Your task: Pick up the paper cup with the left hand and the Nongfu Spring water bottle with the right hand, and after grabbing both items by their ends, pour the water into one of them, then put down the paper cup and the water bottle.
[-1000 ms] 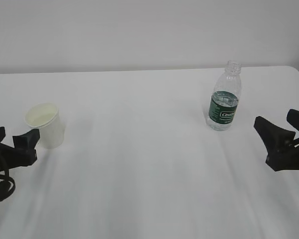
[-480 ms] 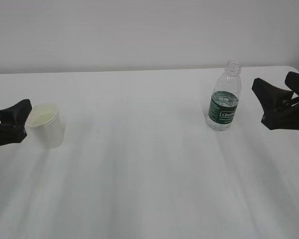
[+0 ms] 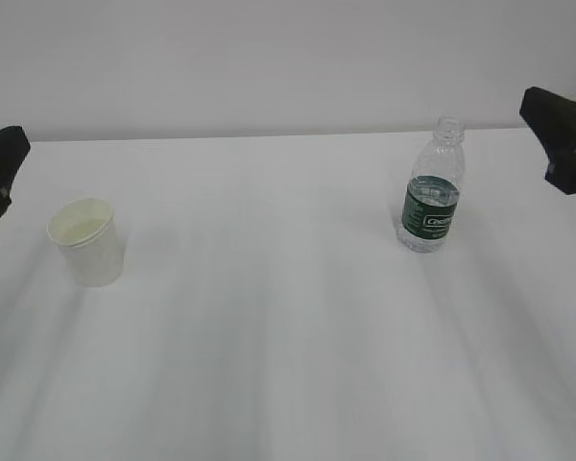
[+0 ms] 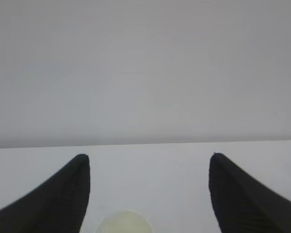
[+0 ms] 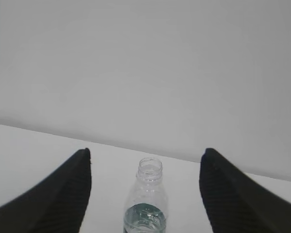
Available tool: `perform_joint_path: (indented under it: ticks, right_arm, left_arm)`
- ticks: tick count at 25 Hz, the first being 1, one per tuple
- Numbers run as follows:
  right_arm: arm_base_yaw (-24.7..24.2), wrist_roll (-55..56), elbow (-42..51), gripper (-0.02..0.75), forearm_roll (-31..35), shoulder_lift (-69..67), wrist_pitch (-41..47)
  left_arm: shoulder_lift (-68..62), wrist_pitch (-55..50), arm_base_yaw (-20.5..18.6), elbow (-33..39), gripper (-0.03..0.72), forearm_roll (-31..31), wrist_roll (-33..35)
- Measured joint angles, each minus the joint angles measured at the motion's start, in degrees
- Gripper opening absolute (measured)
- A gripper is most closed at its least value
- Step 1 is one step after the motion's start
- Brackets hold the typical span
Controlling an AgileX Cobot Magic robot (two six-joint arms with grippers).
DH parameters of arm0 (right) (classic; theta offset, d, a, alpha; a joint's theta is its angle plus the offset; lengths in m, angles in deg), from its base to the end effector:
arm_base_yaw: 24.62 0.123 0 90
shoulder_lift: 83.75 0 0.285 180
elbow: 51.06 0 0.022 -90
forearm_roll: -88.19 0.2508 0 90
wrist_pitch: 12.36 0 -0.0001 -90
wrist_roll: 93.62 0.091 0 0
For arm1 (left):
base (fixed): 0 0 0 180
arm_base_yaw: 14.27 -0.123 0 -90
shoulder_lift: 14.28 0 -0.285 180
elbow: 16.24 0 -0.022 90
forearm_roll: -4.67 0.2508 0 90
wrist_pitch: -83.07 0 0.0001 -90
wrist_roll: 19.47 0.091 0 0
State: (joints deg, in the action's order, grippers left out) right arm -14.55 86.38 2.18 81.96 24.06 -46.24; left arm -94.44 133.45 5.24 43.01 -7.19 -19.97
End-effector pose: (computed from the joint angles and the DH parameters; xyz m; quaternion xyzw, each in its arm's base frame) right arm 0.2164 0.0440 0.2641 -0.1161 0.7081 0.0514 0.6946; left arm 0.2132 -0.0603 0.2281 0.0136 0.7048 -0.1145 0.7000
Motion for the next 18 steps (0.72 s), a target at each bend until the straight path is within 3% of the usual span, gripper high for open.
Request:
perform_joint_path:
  ticks: [13,18]
  right_arm:
    - [0.00,0.00,-0.46,0.531,-0.89,24.64,28.83]
    - [0.00,0.00,-0.46,0.531,-0.89,30.81,36.75]
  left_arm:
    - [21.64,-30.92,0.00,-0.88,0.528,0.14,0.00]
    - [27.27,-37.82,0.03,-0.88,0.525,0.54,0.00]
